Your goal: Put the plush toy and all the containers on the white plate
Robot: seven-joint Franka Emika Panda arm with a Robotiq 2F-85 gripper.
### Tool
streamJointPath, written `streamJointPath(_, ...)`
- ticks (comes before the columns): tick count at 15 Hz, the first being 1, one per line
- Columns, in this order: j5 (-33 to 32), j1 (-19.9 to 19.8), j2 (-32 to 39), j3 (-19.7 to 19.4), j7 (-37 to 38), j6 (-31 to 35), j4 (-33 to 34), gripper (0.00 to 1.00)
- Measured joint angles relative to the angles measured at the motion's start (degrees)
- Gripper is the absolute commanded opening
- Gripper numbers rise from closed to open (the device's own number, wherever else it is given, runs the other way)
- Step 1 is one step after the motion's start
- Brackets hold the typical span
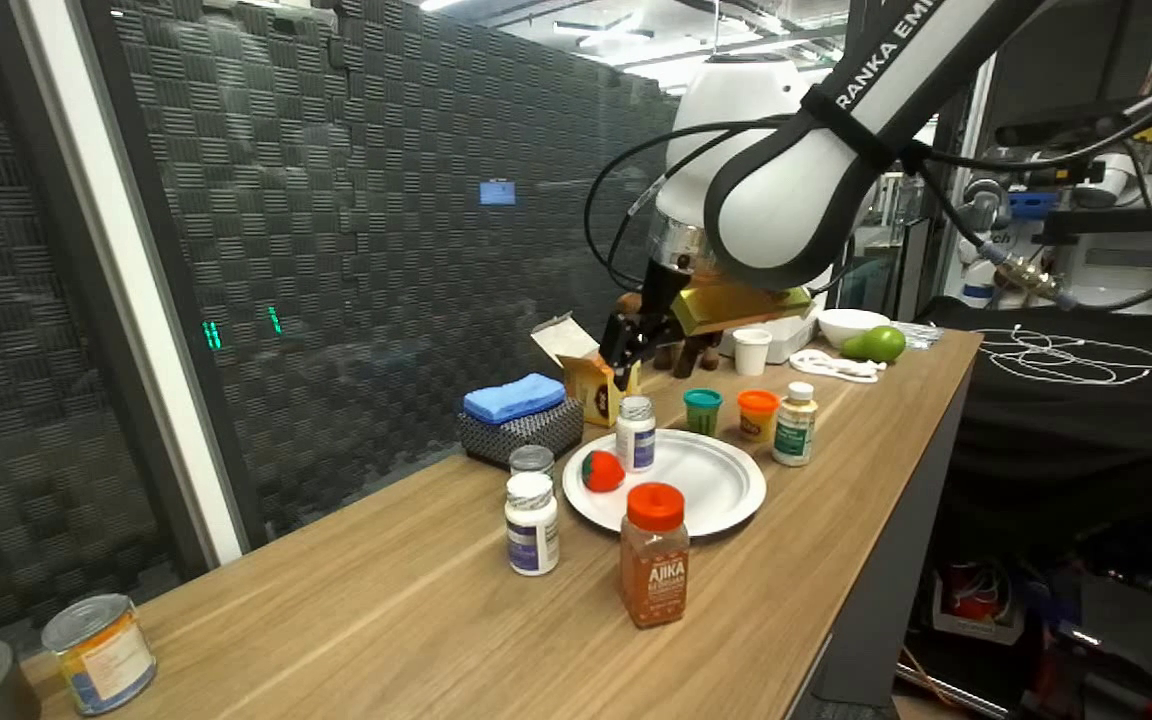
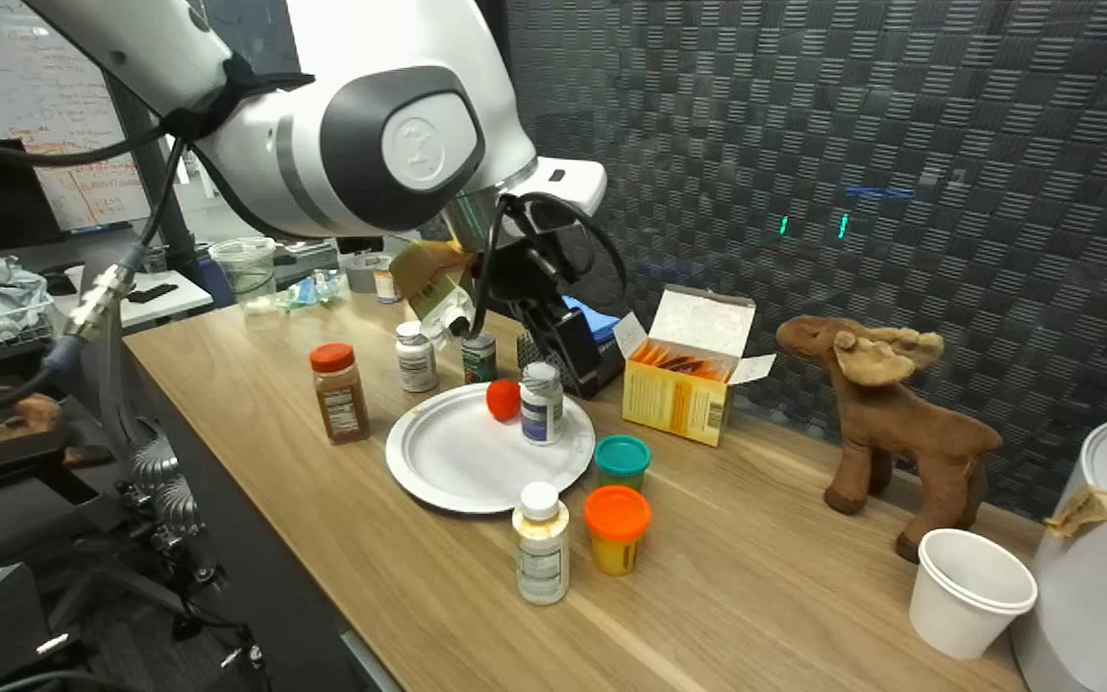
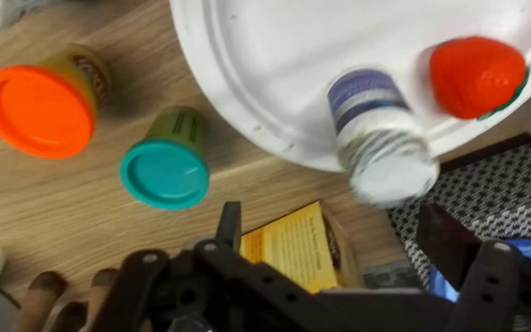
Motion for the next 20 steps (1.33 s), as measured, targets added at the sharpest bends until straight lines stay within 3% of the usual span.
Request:
streamJointPath(3,-5.51,0.77,-0.75,-4.59,7.20,0.13,1.33,1.00)
streamJointPath(6,-6.98,0.16,-0.26,-6.80,9.96,-1.65,2.98,1.00)
streamJointPath(14,-0.39,-3.40,6.11,-2.17,2.75,-11.39,8.92,1.00)
streamJointPath(20,-0.37,-4.26,8.46,-2.35,1.07,-15.37,12.01,1.00)
